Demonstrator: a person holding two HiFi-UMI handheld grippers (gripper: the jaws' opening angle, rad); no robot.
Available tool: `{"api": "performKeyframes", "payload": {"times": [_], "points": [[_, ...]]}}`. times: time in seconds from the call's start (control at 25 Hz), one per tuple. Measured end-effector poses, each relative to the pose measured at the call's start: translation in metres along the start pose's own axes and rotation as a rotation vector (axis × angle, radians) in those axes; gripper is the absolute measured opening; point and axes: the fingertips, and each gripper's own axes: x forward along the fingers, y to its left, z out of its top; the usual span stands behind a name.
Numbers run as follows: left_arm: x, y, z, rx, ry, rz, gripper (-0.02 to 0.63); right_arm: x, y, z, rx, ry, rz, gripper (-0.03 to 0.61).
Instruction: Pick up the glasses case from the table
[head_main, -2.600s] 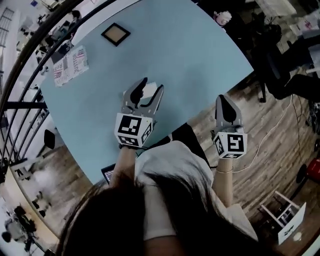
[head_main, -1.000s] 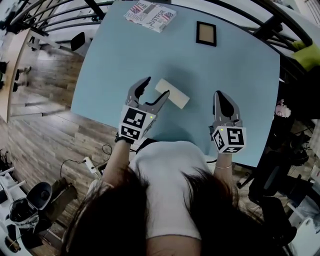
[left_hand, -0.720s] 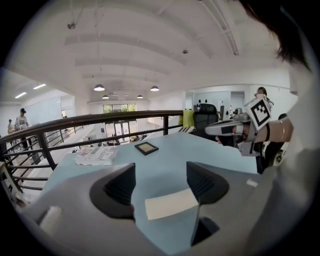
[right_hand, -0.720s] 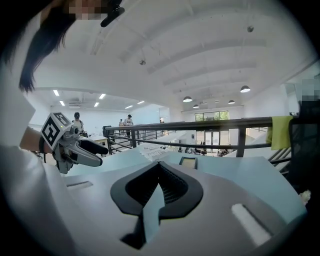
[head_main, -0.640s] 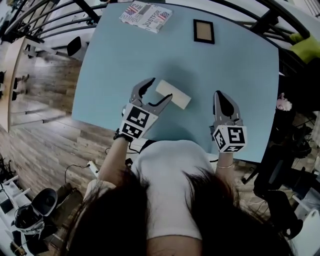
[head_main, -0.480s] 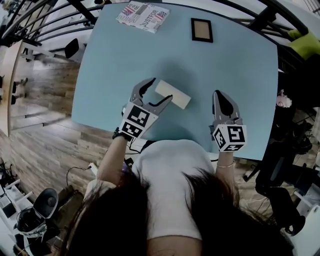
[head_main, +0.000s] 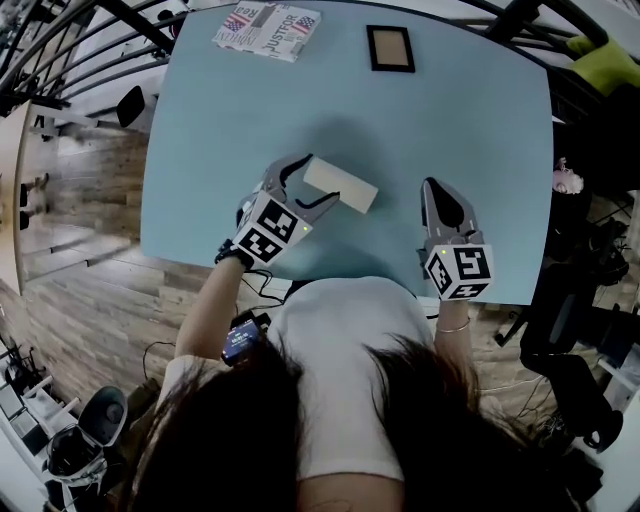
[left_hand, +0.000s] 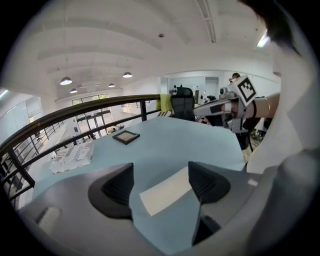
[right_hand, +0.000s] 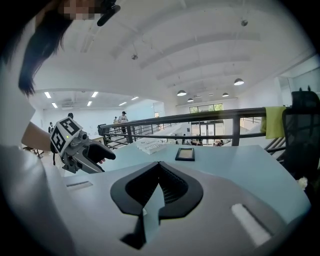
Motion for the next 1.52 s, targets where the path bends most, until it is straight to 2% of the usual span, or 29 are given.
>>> {"api": "performKeyframes", "payload": {"times": [0.24,0.6,0.72,0.96,1.52], "points": [[0.015,-0.007,-0.019,0.122,0.11,-0.115,0.382,-0.001,-0.002,-0.01,0.007,0.023,-0.003,0.002],[0.035,-0.02,-0.061,0.417,0.309,-0.324,0.398,-0.007,-0.015,-0.015,0.026,0.033,-0.05,0.003],[0.042,-0.021,-0.07,0.478,0.351,-0.37,0.402,-0.011,-0.018,-0.018,0.037,0.04,-0.067,0.003],[0.059,-0.017,-0.088,0.659,0.43,-0.437,0.402,-0.015,-0.021,-0.025,0.054,0.053,-0.095,0.003],[0.092,-0.021,-0.112,0.823,0.495,-0.566,0.402,-0.032,-0.041,-0.036,0.092,0.075,-0.177,0.003]]}}
